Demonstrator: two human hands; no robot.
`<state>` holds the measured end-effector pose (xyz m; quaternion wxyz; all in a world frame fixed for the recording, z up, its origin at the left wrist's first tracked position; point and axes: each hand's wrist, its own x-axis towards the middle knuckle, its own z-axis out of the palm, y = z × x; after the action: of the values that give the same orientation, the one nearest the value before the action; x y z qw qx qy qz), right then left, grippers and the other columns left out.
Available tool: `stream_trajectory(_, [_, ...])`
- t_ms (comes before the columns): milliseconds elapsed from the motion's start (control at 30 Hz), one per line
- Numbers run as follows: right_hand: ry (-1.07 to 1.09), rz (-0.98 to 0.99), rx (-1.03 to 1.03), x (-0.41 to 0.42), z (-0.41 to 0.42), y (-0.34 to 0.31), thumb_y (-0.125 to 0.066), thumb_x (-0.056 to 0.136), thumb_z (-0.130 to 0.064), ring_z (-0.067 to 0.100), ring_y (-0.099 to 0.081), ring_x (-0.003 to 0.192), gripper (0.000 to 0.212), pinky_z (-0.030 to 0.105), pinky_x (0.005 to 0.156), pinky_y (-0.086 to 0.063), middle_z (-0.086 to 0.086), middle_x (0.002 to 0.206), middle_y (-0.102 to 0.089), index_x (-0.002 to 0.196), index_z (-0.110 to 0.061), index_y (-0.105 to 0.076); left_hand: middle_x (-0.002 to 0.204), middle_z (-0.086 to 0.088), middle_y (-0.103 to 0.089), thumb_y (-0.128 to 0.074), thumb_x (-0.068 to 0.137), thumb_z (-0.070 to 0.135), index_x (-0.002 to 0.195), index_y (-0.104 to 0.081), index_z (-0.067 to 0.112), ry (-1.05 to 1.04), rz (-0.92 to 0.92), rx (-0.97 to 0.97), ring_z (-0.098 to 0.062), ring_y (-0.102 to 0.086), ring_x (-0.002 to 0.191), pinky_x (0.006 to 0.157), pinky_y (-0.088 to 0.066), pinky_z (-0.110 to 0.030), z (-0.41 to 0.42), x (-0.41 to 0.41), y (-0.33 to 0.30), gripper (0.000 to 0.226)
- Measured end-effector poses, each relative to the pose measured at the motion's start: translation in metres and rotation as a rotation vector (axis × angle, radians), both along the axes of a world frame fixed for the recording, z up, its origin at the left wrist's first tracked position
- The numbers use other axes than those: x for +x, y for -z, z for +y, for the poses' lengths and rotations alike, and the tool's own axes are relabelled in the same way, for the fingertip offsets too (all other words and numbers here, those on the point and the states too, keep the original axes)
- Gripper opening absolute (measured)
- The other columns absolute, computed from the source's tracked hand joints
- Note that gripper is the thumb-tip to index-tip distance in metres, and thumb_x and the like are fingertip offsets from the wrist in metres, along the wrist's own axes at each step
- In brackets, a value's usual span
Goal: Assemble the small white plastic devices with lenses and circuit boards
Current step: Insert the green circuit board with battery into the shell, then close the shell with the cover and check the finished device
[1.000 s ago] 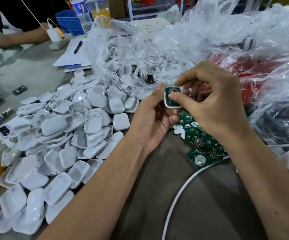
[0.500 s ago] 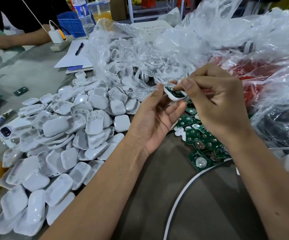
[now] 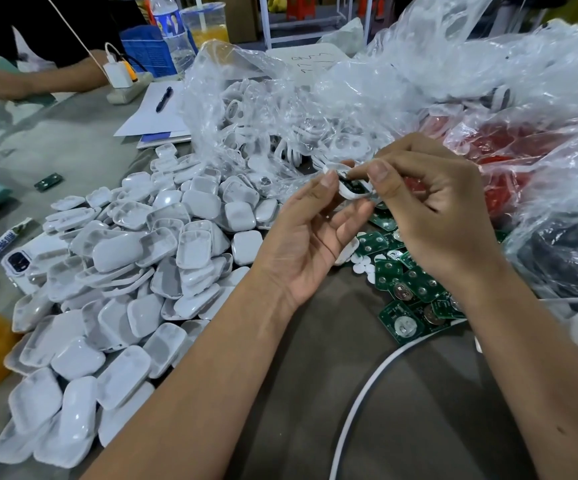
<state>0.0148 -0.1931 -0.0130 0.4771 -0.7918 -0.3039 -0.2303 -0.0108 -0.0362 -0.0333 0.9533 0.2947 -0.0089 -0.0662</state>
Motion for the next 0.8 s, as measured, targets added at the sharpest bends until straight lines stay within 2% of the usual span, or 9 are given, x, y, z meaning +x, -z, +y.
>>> stream_trajectory(133, [0.006,0.109,0.095,-0.002,0.0,-0.001,-0.059,0.106,-0.034,-0.004,-0.063,0.078,0.023,0.013,0.069,-0.048,-0.018,0.096,-0.066,0.123,-0.022,-0.069,0.101,-0.021,-0.068,-0.071,0.083,0.011,0.107,-0.064,-0.003,-0.063,0.014,-0.034,-0.028,-0.072,0.082,0.069,-0.063,-0.029,0.011,0.001,-0.006,0.029])
stream_trajectory(233, [0.074,0.13,-0.01,0.0,0.0,0.004,-0.064,0.103,-0.028,-0.005,-0.061,0.072,0.014,0.008,0.064,-0.045,-0.017,0.086,-0.067,0.11,-0.019,-0.073,0.102,-0.022,-0.068,-0.07,0.085,0.012,0.1,-0.068,-0.005,-0.111,0.011,-0.108,-0.029,-0.07,0.084,0.07,-0.064,-0.03,0.027,0.002,-0.013,0.022])
stream_trajectory(333, [0.055,0.197,-0.318,0.0,0.003,0.009,-0.075,0.092,-0.039,-0.002,-0.063,0.075,0.016,0.015,0.066,-0.048,-0.018,0.085,-0.066,0.099,-0.024,-0.077,0.103,-0.022,-0.068,-0.066,0.088,0.012,0.099,-0.069,-0.003,-0.167,-0.006,-0.169,-0.03,-0.068,0.089,0.072,-0.063,-0.03,0.04,0.003,-0.018,0.019])
stream_trajectory(433, [0.039,0.283,-0.662,0.0,0.007,0.014,-0.081,0.076,-0.059,0.01,-0.06,0.094,0.049,0.034,0.082,-0.05,-0.011,0.104,-0.062,0.117,-0.032,-0.073,0.11,-0.024,-0.065,-0.065,0.089,0.009,0.102,-0.068,-0.002,-0.204,-0.015,-0.18,-0.032,-0.069,0.093,0.076,-0.064,-0.031,0.047,0.002,-0.021,0.018])
stream_trajectory(500, [0.039,0.301,-0.735,0.0,0.007,0.013,-0.086,0.073,-0.059,0.014,-0.059,0.102,0.063,0.038,0.089,-0.05,-0.011,0.112,-0.061,0.128,-0.034,-0.069,0.114,-0.025,-0.065,-0.061,0.094,0.006,0.106,-0.066,-0.001,-0.221,-0.011,-0.173,-0.035,-0.071,0.095,0.081,-0.064,-0.033,0.049,0.002,-0.02,0.015])
stream_trajectory(567, [0.011,0.291,-0.694,0.0,0.006,0.012,-0.09,0.073,-0.05,0.01,-0.059,0.098,0.064,0.033,0.089,-0.05,-0.012,0.109,-0.065,0.13,-0.031,-0.069,0.114,-0.025,-0.066,-0.058,0.097,0.004,0.107,-0.064,-0.001,-0.23,-0.014,-0.158,-0.037,-0.072,0.096,0.086,-0.063,-0.035,0.049,0.001,-0.019,0.013])
stream_trajectory(667, [-0.009,0.304,-0.512,0.0,0.004,0.014,-0.095,0.074,-0.023,-0.003,-0.063,0.082,0.051,0.006,0.076,-0.045,-0.022,0.089,-0.065,0.121,-0.026,-0.075,0.115,-0.025,-0.064,-0.059,0.093,0.001,0.107,-0.062,0.0,-0.231,-0.039,-0.119,-0.039,-0.072,0.1,0.092,-0.061,-0.038,0.046,0.001,-0.018,0.015])
stream_trajectory(700, [0.003,0.318,-0.435,0.001,0.003,0.014,-0.092,0.076,-0.016,-0.004,-0.065,0.08,0.043,0.003,0.073,-0.045,-0.022,0.085,-0.067,0.116,-0.026,-0.077,0.116,-0.025,-0.064,-0.059,0.091,0.0,0.107,-0.062,0.0,-0.232,-0.052,-0.108,-0.041,-0.071,0.101,0.093,-0.06,-0.038,0.046,0.001,-0.017,0.016])
stream_trajectory(800, [-0.04,0.434,-0.124,0.002,0.0,0.013,-0.085,0.084,-0.01,0.001,-0.068,0.064,0.024,0.012,0.058,-0.051,-0.009,0.08,-0.076,0.1,-0.027,-0.079,0.116,-0.025,-0.064,-0.063,0.087,-0.004,0.107,-0.061,0.0,-0.222,-0.068,-0.102,-0.043,-0.071,0.105,0.09,-0.061,-0.039,0.044,0.001,-0.015,0.021])
